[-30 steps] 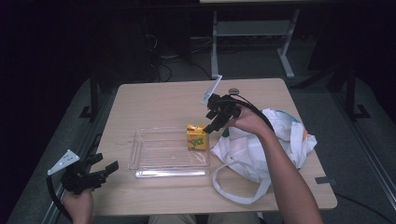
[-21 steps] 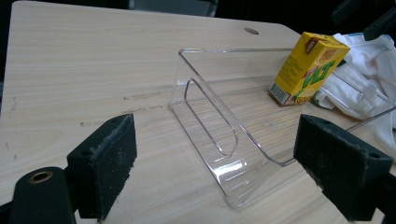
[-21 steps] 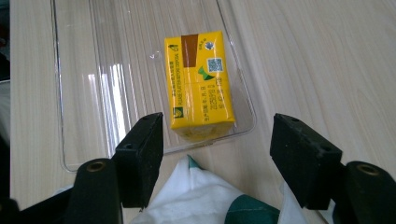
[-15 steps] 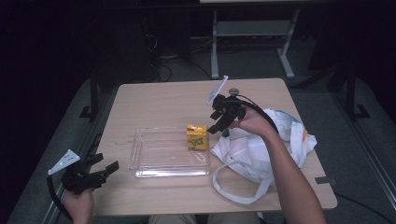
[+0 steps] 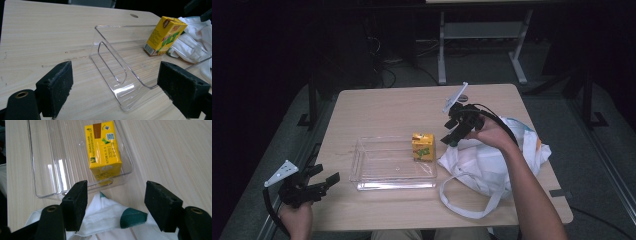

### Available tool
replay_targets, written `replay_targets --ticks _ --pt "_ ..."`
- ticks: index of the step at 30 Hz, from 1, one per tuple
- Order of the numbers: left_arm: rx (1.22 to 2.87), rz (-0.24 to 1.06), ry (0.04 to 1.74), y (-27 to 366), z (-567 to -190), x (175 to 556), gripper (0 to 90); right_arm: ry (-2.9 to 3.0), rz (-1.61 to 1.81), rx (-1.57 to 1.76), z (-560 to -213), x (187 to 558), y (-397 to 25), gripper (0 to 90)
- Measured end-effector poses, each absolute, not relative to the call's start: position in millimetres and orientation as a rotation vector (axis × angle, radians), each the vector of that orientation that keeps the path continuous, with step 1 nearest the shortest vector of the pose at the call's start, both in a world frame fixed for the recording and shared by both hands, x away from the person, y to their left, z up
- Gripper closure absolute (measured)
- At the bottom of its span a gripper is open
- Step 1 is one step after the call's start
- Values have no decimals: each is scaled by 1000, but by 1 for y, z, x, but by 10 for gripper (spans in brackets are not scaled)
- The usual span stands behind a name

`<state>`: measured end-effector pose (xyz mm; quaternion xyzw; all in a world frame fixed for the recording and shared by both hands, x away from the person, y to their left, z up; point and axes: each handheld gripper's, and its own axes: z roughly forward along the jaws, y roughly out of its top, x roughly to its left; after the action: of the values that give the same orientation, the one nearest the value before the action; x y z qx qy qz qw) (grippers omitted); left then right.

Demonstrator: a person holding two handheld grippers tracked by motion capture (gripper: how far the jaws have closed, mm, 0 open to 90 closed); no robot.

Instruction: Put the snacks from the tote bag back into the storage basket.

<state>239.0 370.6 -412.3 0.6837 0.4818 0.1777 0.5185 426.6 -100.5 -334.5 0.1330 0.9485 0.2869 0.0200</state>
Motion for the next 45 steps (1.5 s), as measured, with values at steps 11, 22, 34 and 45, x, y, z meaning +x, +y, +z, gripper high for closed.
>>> replay_targets --ticks 11,22,34,45 --pt "1640 428 1161 371 -413 239 127 2932 892 470 -333 423 -117 344" --pt "1641 426 1159 370 -412 239 127 2909 903 481 -329 416 -128 344" --pt "1640 426 1161 370 -413 239 127 2897 925 504 -334 411 -141 343" --pt "1646 430 1159 369 -412 239 127 2883 936 532 -338 404 -153 343"
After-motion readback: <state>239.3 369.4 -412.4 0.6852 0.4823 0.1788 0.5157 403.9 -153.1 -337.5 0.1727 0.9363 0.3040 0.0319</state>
